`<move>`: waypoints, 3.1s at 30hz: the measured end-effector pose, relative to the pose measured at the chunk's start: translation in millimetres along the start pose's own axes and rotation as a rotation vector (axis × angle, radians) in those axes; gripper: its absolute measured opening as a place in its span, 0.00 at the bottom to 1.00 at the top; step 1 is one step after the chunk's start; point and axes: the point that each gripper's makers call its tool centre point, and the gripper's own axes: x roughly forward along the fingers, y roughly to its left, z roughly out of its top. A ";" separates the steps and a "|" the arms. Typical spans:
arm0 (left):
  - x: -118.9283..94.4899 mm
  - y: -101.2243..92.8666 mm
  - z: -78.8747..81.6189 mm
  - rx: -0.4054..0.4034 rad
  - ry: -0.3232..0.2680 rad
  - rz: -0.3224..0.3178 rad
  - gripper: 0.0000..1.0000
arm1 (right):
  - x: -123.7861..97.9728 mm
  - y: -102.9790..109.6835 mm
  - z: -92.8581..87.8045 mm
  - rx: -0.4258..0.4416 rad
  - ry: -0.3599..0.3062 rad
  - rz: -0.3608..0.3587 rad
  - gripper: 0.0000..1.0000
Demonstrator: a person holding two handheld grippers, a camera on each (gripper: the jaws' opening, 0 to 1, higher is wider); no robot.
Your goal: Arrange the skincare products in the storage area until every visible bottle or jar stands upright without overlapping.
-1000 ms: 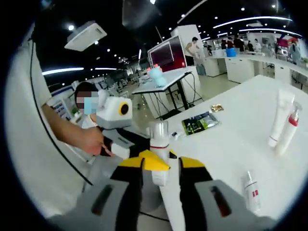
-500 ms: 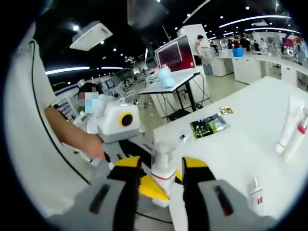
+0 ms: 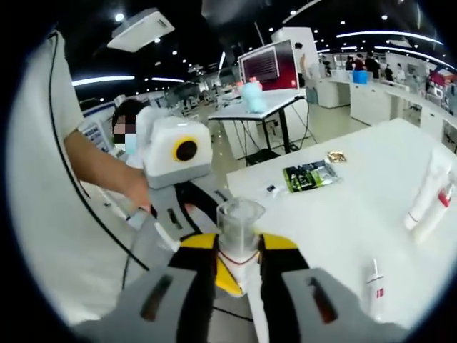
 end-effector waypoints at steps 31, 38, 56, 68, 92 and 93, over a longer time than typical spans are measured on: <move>-45.1 93.9 -64.6 0.344 0.377 0.420 0.45 | -38.6 -92.5 20.7 0.055 -0.112 -0.296 0.21; -47.4 109.8 -79.7 0.317 0.422 0.491 0.39 | -40.9 -129.5 23.6 0.089 -0.129 -0.350 0.21; -58.8 127.6 -103.2 0.261 0.532 0.548 0.35 | -13.7 -213.8 8.9 0.161 -0.122 -0.471 0.22; -60.0 128.8 -106.9 0.269 0.551 0.548 0.34 | -12.1 -253.4 5.6 0.139 -0.134 -0.571 0.22; -60.6 127.8 -111.4 0.283 0.574 0.537 0.32 | -15.8 -312.9 -10.8 0.187 -0.217 -0.776 0.22; -60.7 128.0 -111.2 0.283 0.573 0.538 0.32 | -14.2 -313.9 -10.1 0.189 -0.222 -0.774 0.22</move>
